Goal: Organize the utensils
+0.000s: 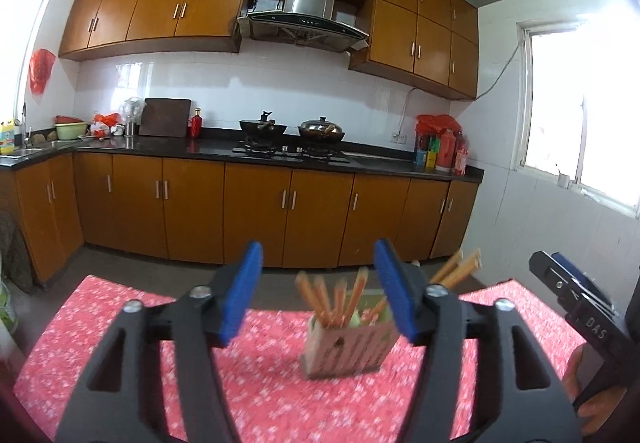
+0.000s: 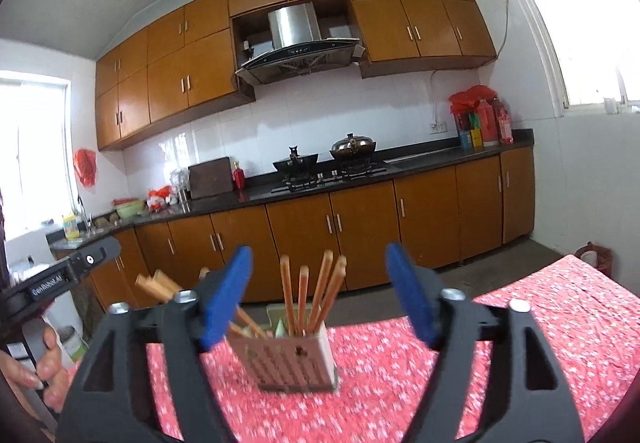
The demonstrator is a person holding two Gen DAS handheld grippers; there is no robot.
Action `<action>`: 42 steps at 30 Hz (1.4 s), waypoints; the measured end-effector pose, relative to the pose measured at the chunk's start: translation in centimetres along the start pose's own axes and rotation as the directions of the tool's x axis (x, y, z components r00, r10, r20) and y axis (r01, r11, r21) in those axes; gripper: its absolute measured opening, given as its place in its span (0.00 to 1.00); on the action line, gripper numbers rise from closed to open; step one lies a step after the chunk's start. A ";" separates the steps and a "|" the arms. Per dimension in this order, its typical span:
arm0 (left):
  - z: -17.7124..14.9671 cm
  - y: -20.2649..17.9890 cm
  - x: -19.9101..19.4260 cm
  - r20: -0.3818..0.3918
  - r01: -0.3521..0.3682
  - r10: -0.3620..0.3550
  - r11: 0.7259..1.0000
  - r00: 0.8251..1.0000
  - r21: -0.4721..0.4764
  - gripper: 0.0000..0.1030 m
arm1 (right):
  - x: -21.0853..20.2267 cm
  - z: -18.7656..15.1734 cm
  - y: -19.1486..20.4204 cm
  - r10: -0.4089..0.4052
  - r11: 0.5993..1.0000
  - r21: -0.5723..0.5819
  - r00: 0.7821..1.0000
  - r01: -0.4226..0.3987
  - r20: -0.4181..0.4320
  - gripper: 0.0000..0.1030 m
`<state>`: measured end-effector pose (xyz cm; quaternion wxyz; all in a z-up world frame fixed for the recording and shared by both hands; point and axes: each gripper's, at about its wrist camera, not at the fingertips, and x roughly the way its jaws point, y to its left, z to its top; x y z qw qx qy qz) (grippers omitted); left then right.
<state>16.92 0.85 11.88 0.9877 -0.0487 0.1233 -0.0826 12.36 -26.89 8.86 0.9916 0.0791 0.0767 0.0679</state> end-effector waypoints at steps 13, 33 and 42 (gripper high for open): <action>-9.9 0.5 -8.4 -0.008 -0.129 0.131 0.985 0.991 0.116 0.96 | -5.5 -6.1 1.9 -0.068 0.993 -0.103 0.993 0.058 -0.093 0.98; -16.2 -0.4 -11.5 -0.085 -0.143 0.151 0.985 0.985 0.095 0.96 | -8.7 -12.5 2.2 -0.105 0.989 -0.119 0.975 0.083 -0.194 0.98; -16.9 -0.7 -11.7 -0.088 -0.160 0.168 0.983 0.982 0.092 0.96 | -9.1 -12.7 2.1 -0.110 0.989 -0.121 0.975 0.087 -0.192 0.98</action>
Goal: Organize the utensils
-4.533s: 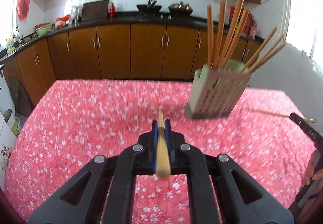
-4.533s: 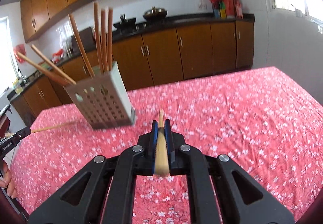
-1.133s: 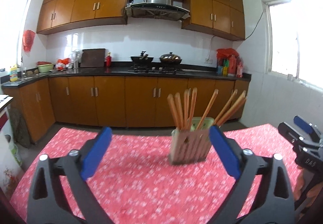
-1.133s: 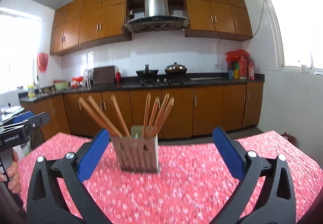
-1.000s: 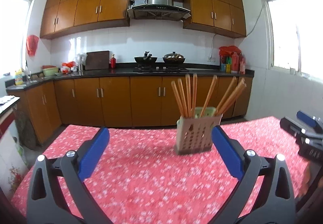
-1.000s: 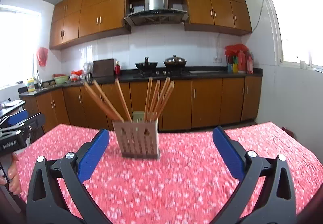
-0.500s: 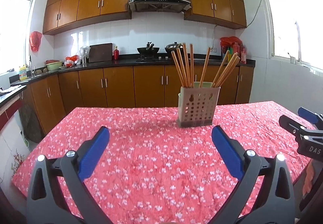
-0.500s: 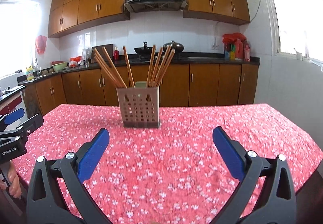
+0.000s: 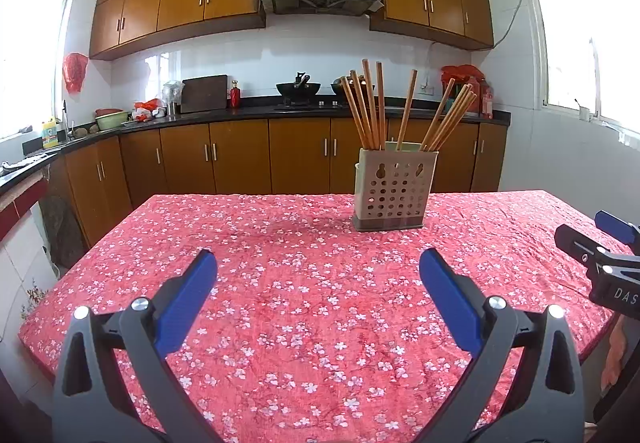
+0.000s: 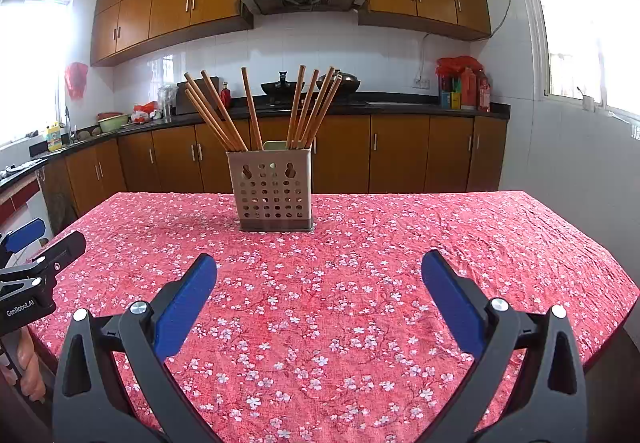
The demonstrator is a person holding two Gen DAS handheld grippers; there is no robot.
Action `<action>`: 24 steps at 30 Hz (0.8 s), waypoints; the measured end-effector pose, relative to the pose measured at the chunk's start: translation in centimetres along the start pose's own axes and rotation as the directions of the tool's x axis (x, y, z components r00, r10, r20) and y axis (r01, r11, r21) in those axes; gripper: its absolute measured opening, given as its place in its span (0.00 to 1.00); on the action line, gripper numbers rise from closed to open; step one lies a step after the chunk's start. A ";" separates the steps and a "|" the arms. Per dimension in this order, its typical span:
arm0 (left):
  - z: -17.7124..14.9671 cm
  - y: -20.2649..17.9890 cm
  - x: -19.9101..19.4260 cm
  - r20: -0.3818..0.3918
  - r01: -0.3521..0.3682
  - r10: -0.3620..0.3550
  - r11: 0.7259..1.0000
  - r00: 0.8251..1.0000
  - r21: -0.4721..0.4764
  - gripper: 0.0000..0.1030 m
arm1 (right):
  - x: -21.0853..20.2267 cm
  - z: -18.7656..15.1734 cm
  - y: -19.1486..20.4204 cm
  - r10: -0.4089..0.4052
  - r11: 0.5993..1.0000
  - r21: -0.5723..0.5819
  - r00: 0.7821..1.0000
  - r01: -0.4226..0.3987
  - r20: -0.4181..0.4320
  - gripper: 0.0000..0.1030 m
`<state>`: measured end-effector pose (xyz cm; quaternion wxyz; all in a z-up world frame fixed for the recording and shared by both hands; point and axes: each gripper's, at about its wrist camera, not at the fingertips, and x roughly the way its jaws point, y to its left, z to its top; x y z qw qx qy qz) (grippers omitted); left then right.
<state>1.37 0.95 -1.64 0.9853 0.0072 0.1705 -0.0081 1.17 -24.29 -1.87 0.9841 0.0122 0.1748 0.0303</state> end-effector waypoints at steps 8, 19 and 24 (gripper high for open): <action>0.0 0.1 0.2 -0.012 -0.007 0.007 1.000 1.000 -0.017 0.96 | 0.1 0.1 -0.2 0.000 1.000 0.007 1.000 0.000 -0.008 0.98; -0.1 0.0 0.2 -0.012 -0.006 0.006 1.000 1.000 -0.015 0.96 | 0.3 0.1 -0.3 0.001 1.000 0.019 1.000 -0.001 -0.009 0.98; -0.1 0.0 0.2 -0.012 -0.007 0.007 1.000 1.000 -0.015 0.96 | 0.3 0.1 -0.3 0.000 1.000 0.020 1.000 0.000 -0.009 0.98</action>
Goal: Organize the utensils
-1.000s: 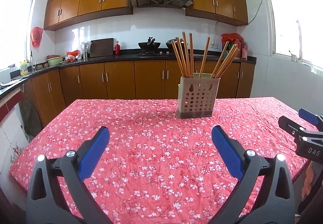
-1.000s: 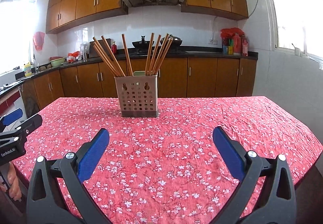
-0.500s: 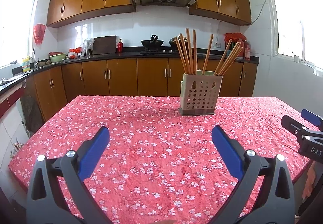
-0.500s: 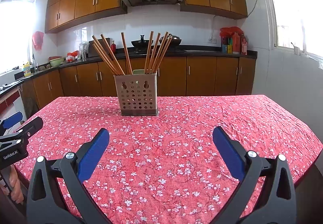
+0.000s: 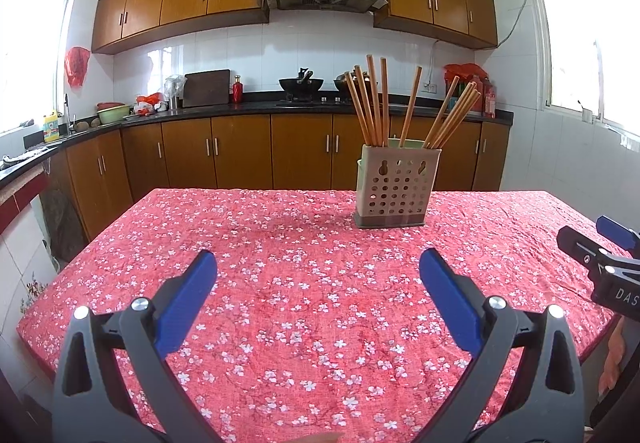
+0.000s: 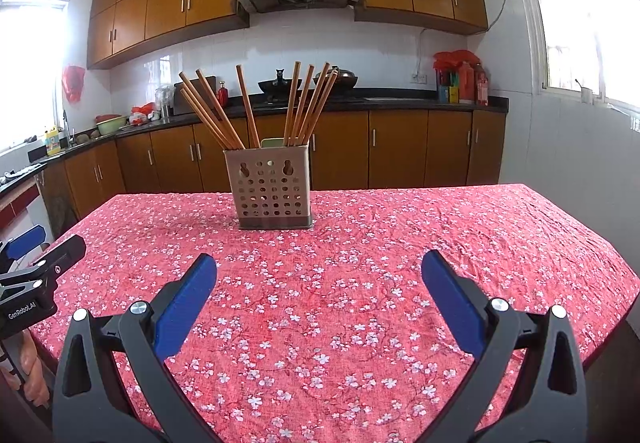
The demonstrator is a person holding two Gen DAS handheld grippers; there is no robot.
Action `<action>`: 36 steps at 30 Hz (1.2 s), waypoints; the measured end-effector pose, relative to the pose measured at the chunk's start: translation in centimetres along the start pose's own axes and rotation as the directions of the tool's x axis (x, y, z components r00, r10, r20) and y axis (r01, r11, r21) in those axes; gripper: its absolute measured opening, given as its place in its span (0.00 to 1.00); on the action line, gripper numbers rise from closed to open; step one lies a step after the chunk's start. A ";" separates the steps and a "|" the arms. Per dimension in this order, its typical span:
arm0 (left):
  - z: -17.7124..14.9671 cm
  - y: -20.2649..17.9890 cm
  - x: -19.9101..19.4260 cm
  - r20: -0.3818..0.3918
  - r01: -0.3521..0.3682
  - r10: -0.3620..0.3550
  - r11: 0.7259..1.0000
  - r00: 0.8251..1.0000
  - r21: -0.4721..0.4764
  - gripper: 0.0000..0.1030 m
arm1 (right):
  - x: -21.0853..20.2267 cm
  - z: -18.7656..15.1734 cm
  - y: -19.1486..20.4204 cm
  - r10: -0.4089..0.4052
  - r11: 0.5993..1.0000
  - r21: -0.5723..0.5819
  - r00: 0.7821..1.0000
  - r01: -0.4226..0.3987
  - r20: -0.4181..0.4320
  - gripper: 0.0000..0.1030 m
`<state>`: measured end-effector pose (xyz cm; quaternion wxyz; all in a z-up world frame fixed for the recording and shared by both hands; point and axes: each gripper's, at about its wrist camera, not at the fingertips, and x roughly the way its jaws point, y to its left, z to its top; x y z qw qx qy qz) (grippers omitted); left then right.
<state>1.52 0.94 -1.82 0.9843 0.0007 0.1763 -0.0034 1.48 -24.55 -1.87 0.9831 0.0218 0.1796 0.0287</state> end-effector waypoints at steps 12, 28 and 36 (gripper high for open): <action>0.0 -0.1 0.1 -0.001 0.002 -0.002 1.000 1.000 0.001 0.96 | 0.0 0.0 -0.1 -0.001 1.000 0.004 1.000 0.001 -0.002 0.98; -0.1 0.0 0.4 -0.006 0.005 -0.005 1.000 1.000 -0.001 0.96 | 0.1 0.1 -0.1 0.000 1.000 0.005 1.000 0.001 -0.004 0.98; -0.1 0.0 0.4 -0.008 0.006 -0.006 1.000 1.000 0.000 0.96 | 0.1 0.0 -0.1 0.000 1.000 0.008 1.000 0.000 -0.006 0.98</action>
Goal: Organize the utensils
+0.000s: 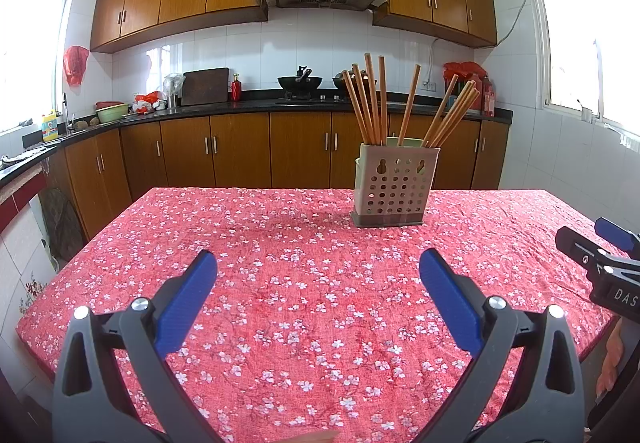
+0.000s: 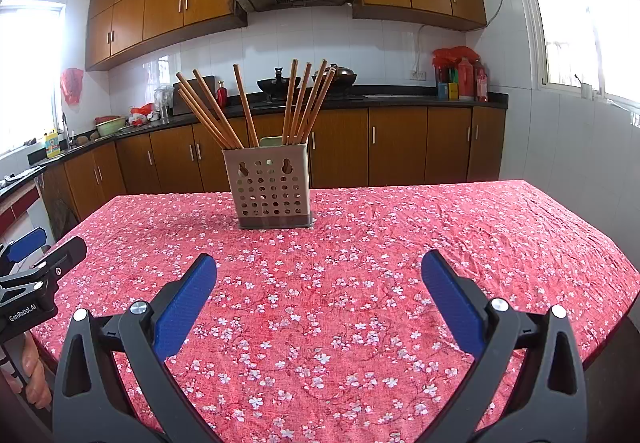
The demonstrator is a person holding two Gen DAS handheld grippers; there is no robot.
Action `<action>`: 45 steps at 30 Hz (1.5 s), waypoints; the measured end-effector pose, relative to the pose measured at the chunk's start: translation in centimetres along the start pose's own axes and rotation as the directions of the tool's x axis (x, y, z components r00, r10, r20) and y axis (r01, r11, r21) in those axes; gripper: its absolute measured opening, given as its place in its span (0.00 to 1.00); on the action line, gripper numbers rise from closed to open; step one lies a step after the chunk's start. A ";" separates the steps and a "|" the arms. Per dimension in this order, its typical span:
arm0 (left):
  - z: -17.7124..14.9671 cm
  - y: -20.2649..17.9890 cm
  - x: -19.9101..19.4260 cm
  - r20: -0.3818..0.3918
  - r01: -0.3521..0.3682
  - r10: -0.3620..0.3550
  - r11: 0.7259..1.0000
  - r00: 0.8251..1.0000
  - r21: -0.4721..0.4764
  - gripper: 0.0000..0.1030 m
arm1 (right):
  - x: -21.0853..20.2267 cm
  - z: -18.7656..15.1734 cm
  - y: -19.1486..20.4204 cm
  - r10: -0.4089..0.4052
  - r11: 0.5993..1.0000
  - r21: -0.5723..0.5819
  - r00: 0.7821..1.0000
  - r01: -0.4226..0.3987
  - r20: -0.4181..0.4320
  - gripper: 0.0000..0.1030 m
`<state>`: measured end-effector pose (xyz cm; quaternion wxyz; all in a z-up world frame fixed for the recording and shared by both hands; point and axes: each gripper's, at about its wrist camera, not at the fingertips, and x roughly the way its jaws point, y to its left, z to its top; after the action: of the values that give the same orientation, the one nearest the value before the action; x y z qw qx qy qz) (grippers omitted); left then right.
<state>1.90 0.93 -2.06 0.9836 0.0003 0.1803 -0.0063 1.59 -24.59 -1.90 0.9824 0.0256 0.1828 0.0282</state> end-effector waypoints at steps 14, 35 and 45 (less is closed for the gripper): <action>-0.1 -0.1 0.1 -0.002 0.000 0.000 1.000 1.000 0.002 0.96 | 0.0 -0.1 0.2 -0.001 1.000 0.002 1.000 0.001 -0.001 0.98; -0.1 -0.1 0.1 0.000 -0.004 0.004 1.000 1.000 0.002 0.96 | 0.1 -0.2 0.3 0.000 1.000 0.005 1.000 0.000 -0.004 0.98; -0.5 -0.1 0.2 -0.001 -0.010 0.010 1.000 1.000 0.003 0.96 | 0.2 -0.3 0.5 0.002 1.000 0.009 1.000 -0.002 -0.006 0.98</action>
<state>1.94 0.78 -2.57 0.9836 0.0026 0.1806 -0.0014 1.59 -24.07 -2.26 0.9817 0.0300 0.1860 0.0286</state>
